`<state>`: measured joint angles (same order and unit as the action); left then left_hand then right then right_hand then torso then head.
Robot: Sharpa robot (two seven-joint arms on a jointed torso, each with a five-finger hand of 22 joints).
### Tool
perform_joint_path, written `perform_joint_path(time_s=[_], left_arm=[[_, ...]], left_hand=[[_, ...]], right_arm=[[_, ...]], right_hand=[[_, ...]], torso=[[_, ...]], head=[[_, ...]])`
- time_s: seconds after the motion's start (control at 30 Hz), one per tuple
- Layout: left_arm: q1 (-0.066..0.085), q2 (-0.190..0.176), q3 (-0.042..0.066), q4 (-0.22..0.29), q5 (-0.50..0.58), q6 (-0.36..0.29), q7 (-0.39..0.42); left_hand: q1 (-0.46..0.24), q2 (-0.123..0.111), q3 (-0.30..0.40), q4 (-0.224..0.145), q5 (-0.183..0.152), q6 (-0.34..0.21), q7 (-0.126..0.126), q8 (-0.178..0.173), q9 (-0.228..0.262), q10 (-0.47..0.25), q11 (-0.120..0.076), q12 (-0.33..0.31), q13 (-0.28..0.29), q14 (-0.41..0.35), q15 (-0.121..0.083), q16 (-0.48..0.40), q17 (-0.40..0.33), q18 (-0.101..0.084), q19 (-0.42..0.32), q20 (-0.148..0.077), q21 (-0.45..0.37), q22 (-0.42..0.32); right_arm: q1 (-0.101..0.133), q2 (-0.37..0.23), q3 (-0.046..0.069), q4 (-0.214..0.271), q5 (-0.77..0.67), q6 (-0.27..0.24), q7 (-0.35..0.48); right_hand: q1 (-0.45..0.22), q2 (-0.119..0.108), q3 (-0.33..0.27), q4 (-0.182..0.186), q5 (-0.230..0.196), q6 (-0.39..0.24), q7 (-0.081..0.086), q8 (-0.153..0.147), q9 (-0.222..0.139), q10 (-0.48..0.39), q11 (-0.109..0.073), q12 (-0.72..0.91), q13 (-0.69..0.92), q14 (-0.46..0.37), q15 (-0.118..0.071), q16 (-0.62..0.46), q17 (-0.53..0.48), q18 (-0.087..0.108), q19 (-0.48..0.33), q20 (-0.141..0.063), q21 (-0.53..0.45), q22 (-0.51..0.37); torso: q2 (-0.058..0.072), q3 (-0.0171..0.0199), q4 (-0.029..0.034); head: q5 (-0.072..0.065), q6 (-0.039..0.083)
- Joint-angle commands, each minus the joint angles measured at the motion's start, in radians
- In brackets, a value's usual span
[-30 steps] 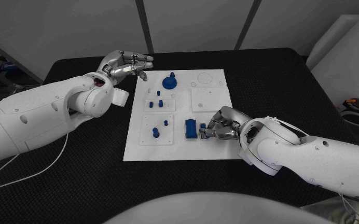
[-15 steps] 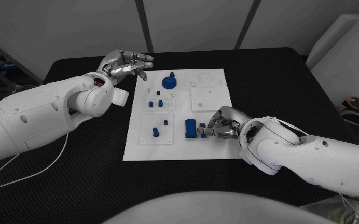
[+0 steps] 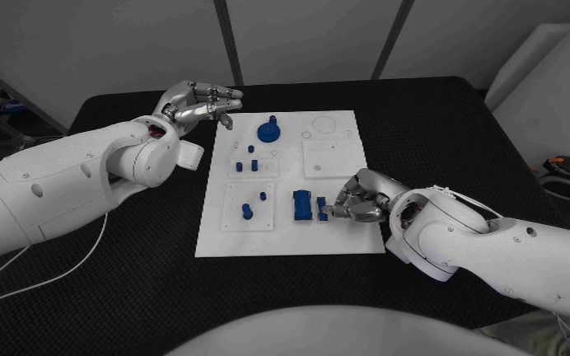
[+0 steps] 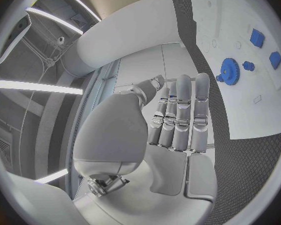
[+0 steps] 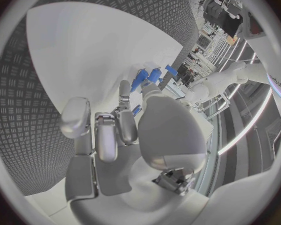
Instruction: Assemble the parts on the task board
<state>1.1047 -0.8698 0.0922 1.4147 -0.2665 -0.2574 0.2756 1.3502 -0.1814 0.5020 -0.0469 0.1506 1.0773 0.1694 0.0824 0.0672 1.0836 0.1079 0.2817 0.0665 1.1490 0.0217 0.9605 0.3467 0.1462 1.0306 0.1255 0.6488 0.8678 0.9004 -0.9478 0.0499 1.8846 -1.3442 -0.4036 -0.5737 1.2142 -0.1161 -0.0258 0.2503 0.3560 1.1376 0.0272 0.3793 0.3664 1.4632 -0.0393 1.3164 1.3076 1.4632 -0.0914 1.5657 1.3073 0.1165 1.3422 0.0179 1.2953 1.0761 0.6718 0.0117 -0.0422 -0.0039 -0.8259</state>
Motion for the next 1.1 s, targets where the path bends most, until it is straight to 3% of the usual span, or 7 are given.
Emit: perform_joint_path(time_s=[0.03,0.3,0.77,1.1], left_arm=[[0.001,0.000,0.000,0.000,0.002,0.011,0.003],[0.001,0.000,0.000,0.000,0.002,0.011,0.003],[0.001,0.002,0.000,0.000,0.002,0.012,0.004],[0.000,0.001,0.000,-0.001,0.002,0.012,0.004]], left_hand=[[0.001,0.012,-0.002,-0.003,0.002,-0.002,0.005,-0.005,-0.001,-0.008,-0.001,0.006,0.000,-0.006,0.004,-0.005,-0.001,0.037,-0.008,0.000,-0.006,-0.002],[0.001,0.012,-0.002,-0.003,0.002,-0.002,0.005,-0.005,-0.001,-0.008,-0.001,0.006,0.000,-0.006,0.004,-0.005,-0.001,0.037,-0.008,0.000,-0.006,-0.002],[0.003,0.014,-0.001,-0.004,0.002,-0.002,0.005,-0.006,-0.001,-0.009,-0.001,0.006,0.000,-0.007,0.004,-0.005,-0.002,0.037,-0.009,0.000,-0.006,-0.001],[0.003,0.014,-0.001,-0.004,0.002,-0.002,0.005,-0.006,-0.001,-0.009,-0.001,0.006,0.000,-0.007,0.004,-0.005,-0.002,0.037,-0.009,0.000,-0.006,-0.001]], right_arm=[[0.001,-0.006,0.000,0.009,-0.013,0.025,0.053],[0.000,-0.010,0.000,0.002,-0.023,0.048,0.065],[0.000,0.035,0.000,-0.045,-0.049,0.049,0.042],[0.000,0.037,0.000,-0.041,-0.061,0.036,0.050]], right_hand=[[0.029,-0.001,-0.006,-0.011,-0.024,-0.006,0.002,-0.002,0.001,0.006,-0.001,-0.006,0.070,0.108,-0.006,0.005,0.263,-0.019,-0.002,-0.003,-0.004,-0.001],[0.064,0.005,-0.024,-0.021,-0.062,-0.005,0.002,-0.002,0.002,0.006,-0.001,-0.006,0.071,0.108,-0.006,0.005,0.263,-0.019,-0.002,-0.002,-0.005,-0.001],[0.075,0.022,-0.029,-0.020,-0.068,-0.002,0.000,-0.001,0.003,0.009,-0.002,-0.001,0.075,0.108,-0.006,0.005,0.263,-0.019,0.000,-0.002,-0.003,0.002],[0.084,0.027,-0.034,-0.021,-0.069,-0.002,0.000,-0.001,0.003,0.010,-0.003,0.000,0.076,0.108,-0.007,0.005,0.263,-0.019,0.000,-0.003,-0.004,0.002]], torso=[[0.000,-0.0003,-0.0008],[0.001,0.0002,0.0014],[0.002,0.0009,0.0013],[0.000,0.0003,-0.0009]], head=[[0.000,0.002],[-0.001,0.001],[0.002,-0.004],[0.003,-0.004]])
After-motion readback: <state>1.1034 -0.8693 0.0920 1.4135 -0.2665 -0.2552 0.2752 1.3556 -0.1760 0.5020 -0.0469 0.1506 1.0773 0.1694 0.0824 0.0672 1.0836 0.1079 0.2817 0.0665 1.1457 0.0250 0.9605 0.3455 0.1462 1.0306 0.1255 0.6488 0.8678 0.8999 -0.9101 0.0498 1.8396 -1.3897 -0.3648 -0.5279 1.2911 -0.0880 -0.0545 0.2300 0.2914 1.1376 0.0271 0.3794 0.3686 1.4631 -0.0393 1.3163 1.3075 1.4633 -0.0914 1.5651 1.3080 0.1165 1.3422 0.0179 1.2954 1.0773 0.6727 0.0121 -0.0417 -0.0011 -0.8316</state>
